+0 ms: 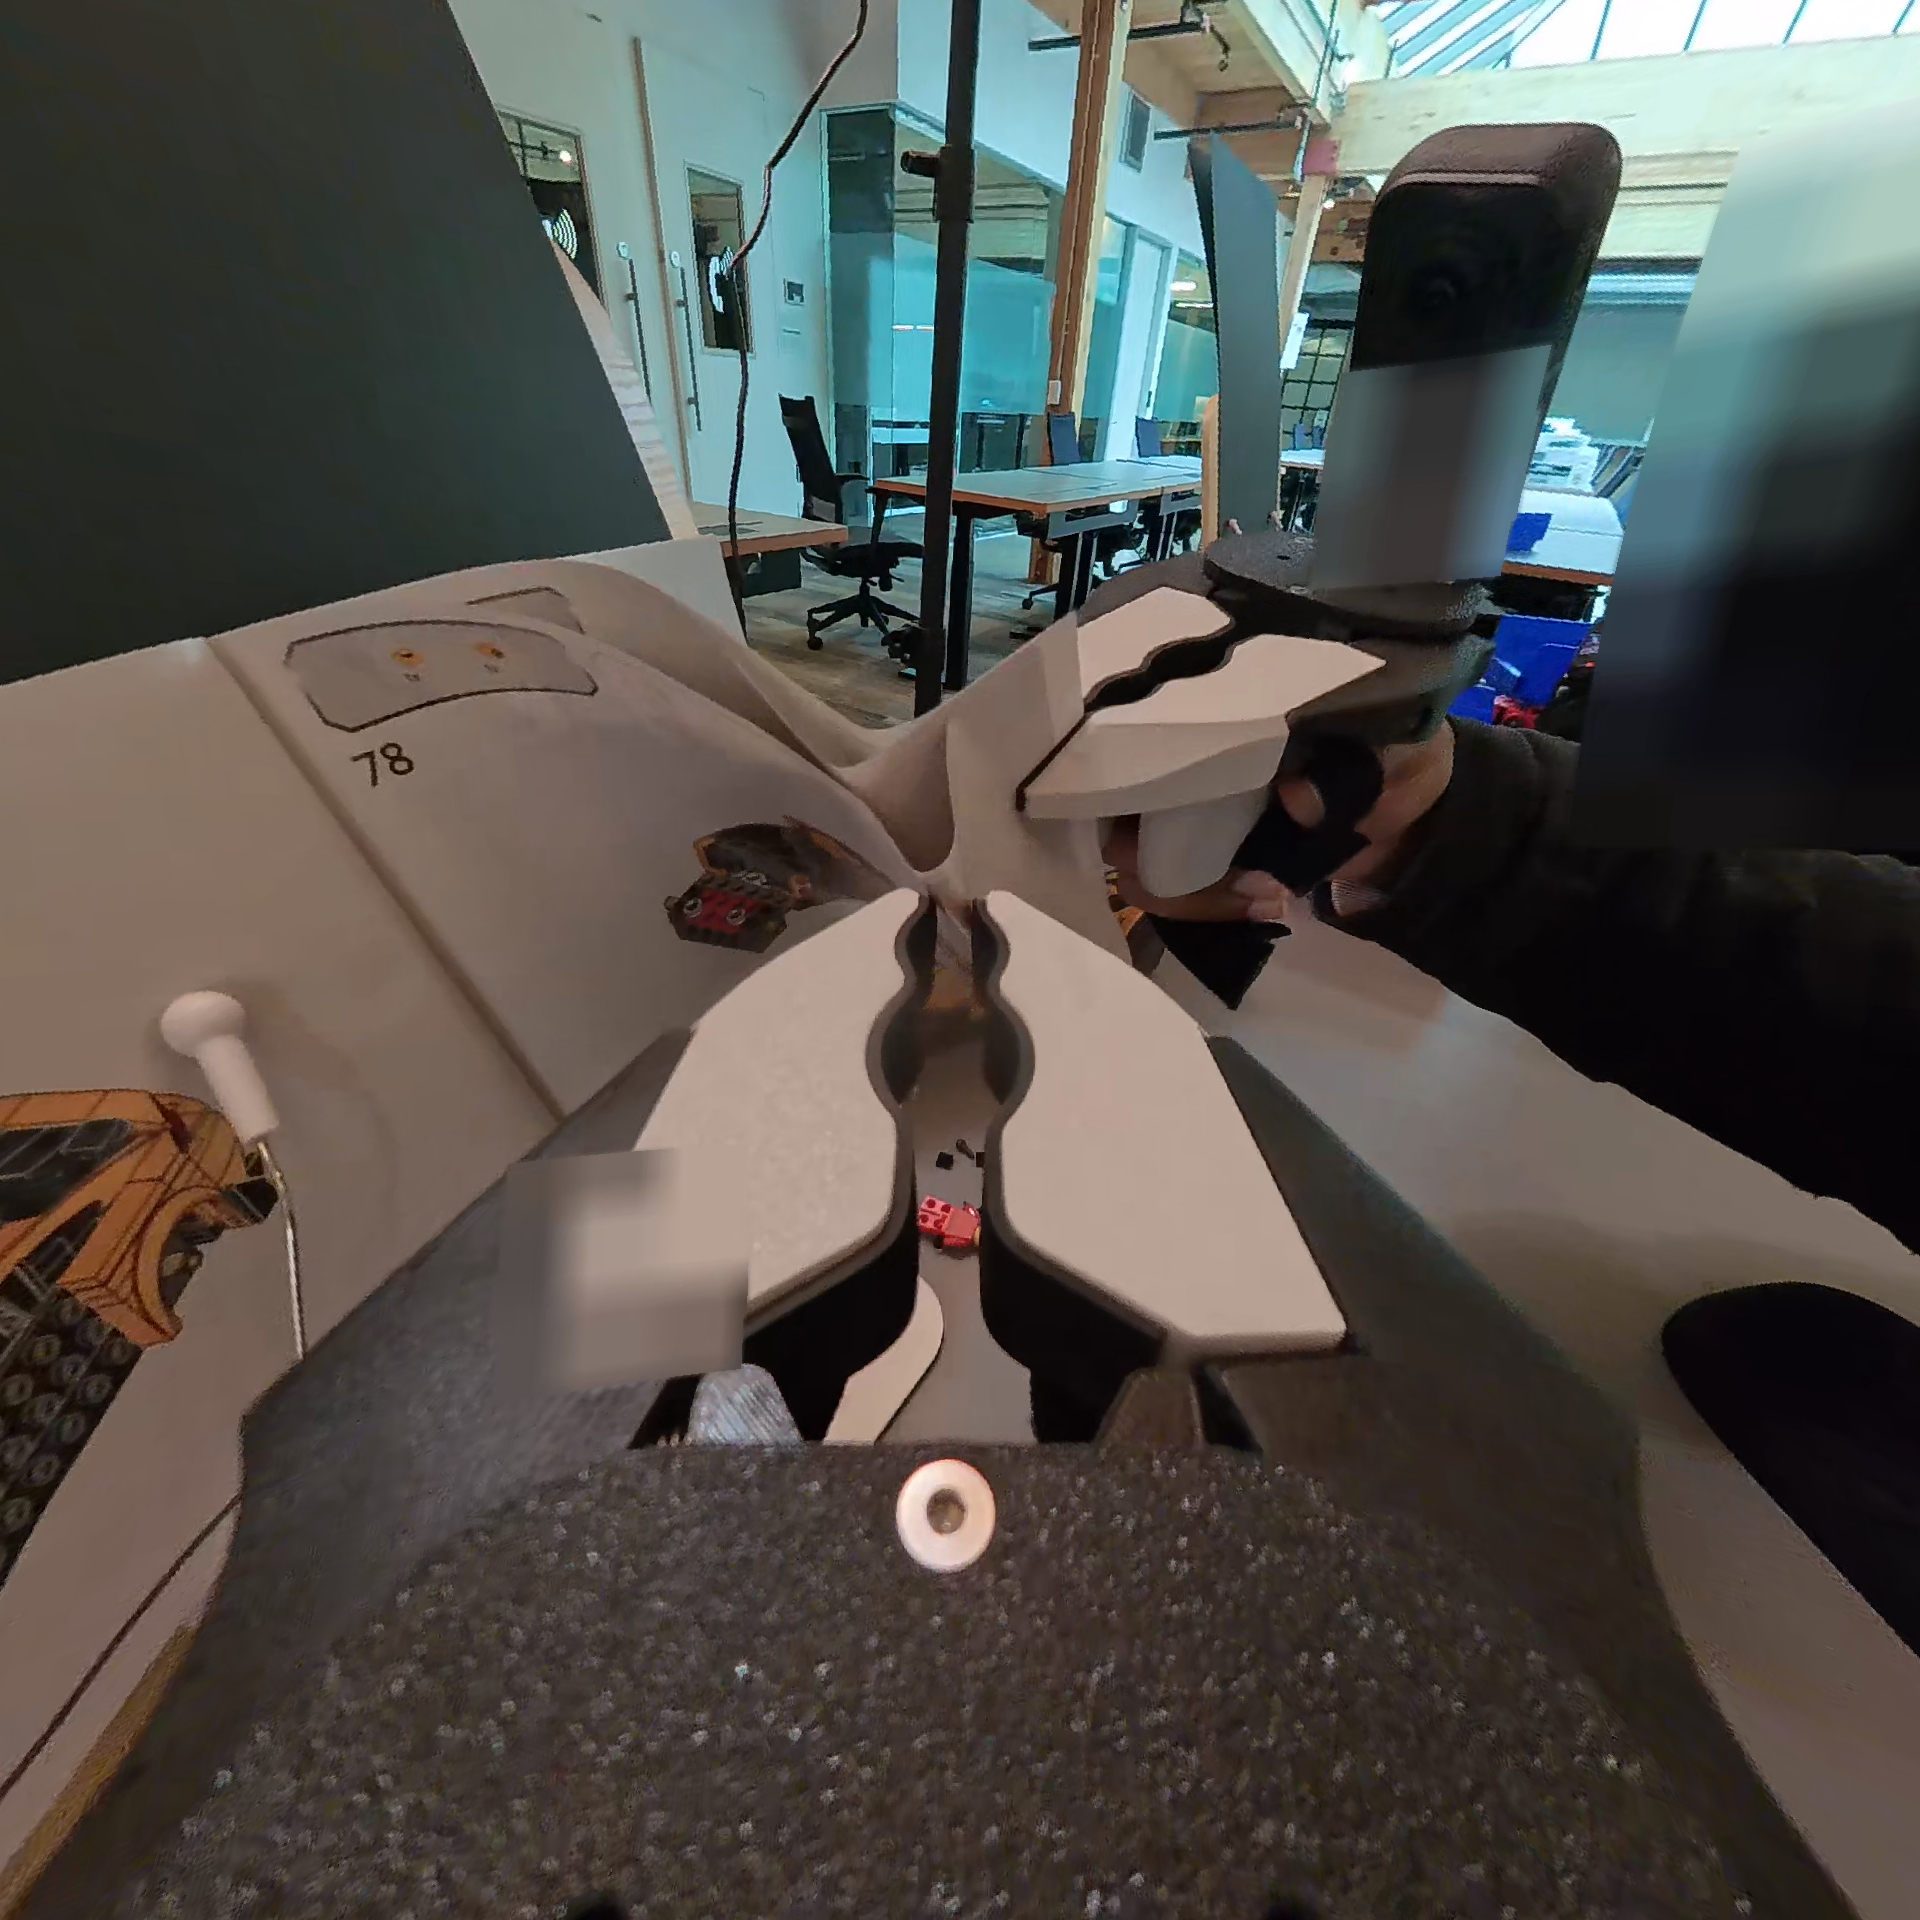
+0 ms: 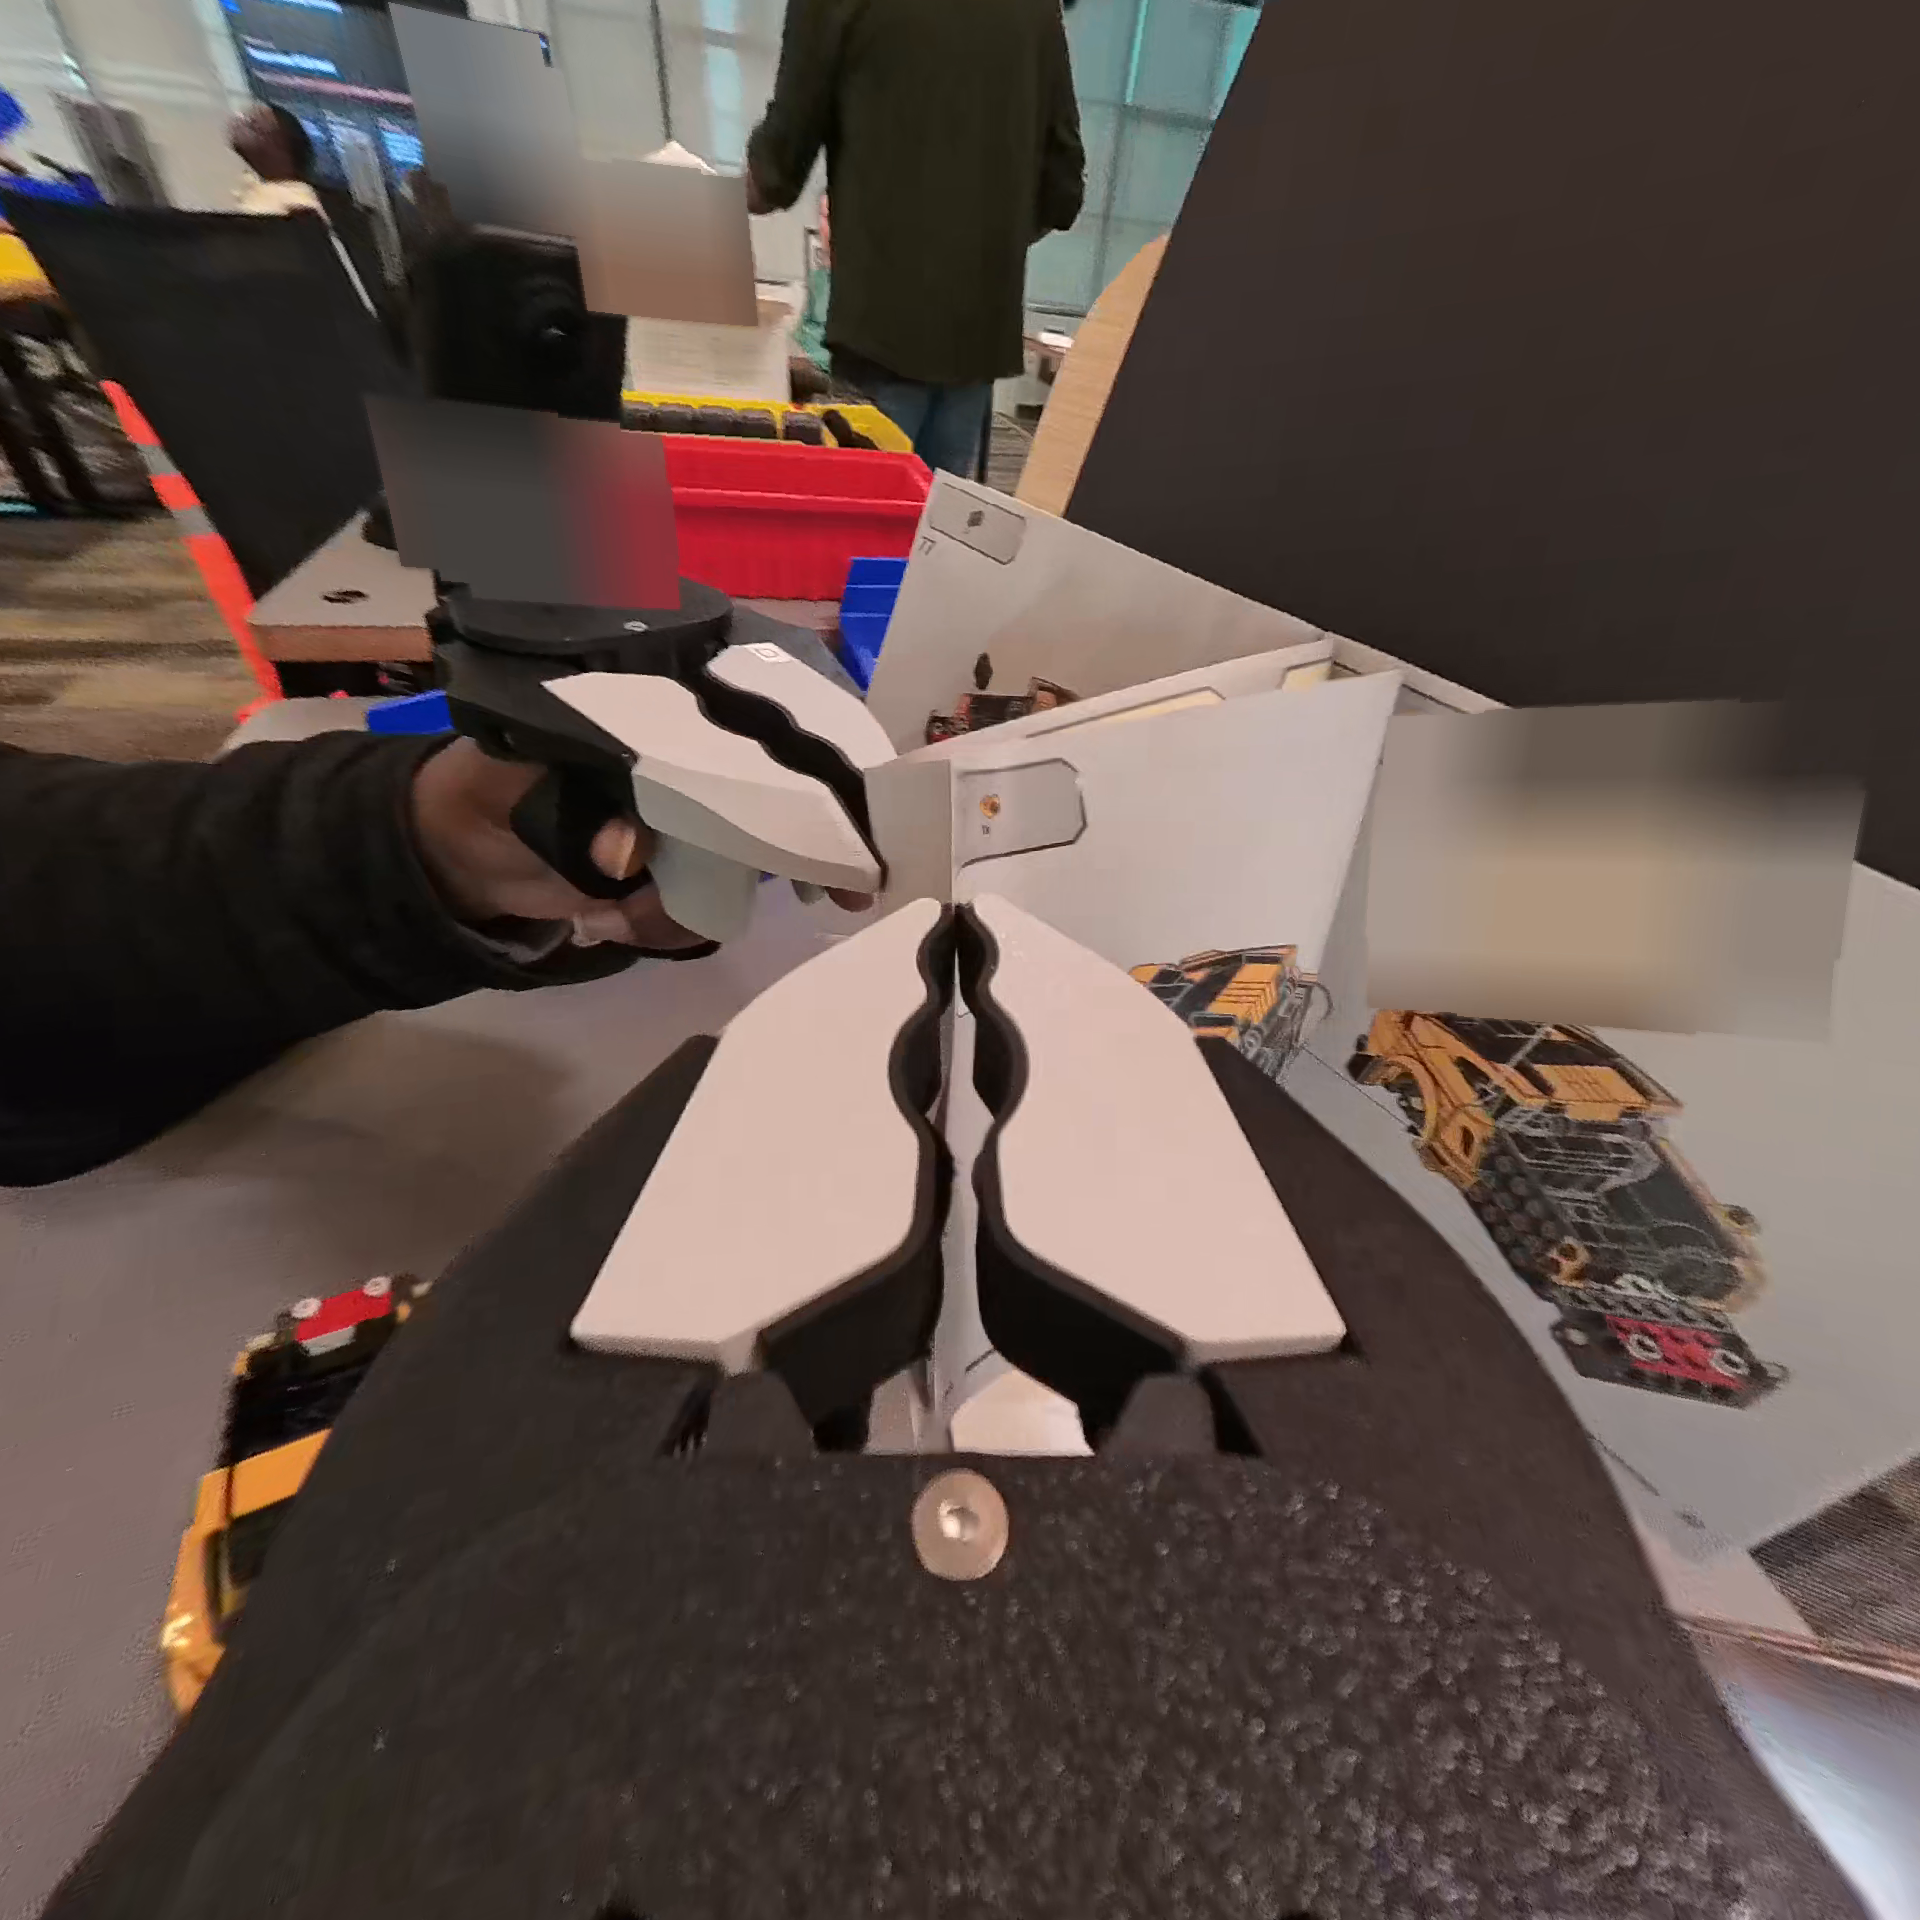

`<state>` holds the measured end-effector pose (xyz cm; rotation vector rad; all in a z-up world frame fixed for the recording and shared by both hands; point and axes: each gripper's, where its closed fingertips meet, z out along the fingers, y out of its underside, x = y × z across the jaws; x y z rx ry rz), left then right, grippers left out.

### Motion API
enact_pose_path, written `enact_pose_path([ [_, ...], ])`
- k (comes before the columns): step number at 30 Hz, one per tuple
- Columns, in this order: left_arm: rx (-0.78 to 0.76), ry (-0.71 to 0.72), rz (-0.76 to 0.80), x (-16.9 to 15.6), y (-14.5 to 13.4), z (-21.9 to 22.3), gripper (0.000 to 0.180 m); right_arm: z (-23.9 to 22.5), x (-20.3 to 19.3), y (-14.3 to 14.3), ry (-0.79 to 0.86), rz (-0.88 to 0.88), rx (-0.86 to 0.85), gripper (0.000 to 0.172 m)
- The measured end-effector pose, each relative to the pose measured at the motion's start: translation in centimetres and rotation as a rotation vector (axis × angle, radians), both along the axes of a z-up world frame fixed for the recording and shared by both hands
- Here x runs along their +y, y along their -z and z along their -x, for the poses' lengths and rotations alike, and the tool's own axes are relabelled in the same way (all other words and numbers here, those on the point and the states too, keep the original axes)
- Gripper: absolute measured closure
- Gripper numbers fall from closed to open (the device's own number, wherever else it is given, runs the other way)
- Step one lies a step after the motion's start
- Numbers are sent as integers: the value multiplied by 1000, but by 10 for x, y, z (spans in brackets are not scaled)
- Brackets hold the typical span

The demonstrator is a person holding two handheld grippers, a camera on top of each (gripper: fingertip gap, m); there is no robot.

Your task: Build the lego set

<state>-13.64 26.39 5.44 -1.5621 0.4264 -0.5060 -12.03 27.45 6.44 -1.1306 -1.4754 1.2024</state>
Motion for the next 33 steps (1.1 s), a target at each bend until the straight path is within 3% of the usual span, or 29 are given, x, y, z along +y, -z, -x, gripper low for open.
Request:
enact_pose_path([
  [7, -9, -14, 15, 1, 3, 7, 180, -6, 8, -9, -5, 45, 22, 172],
  [11, -55, 35, 8, 0, -5, -5, 153, -6, 5, -12, -12, 51, 35, 172],
  [13, -65, 28, 27, 6, -6, -10, 149, -3, 0, -11, -26, 55, 36, 172],
  [20, -69, 20, 24, 9, -8, -8, 176, 0, -6, -11, -42, 55, 36, 172],
  [33, -23, 51, 33, -12, -2, 1, 180, -3, -3, -14, -83, 74, 34, 172],
])
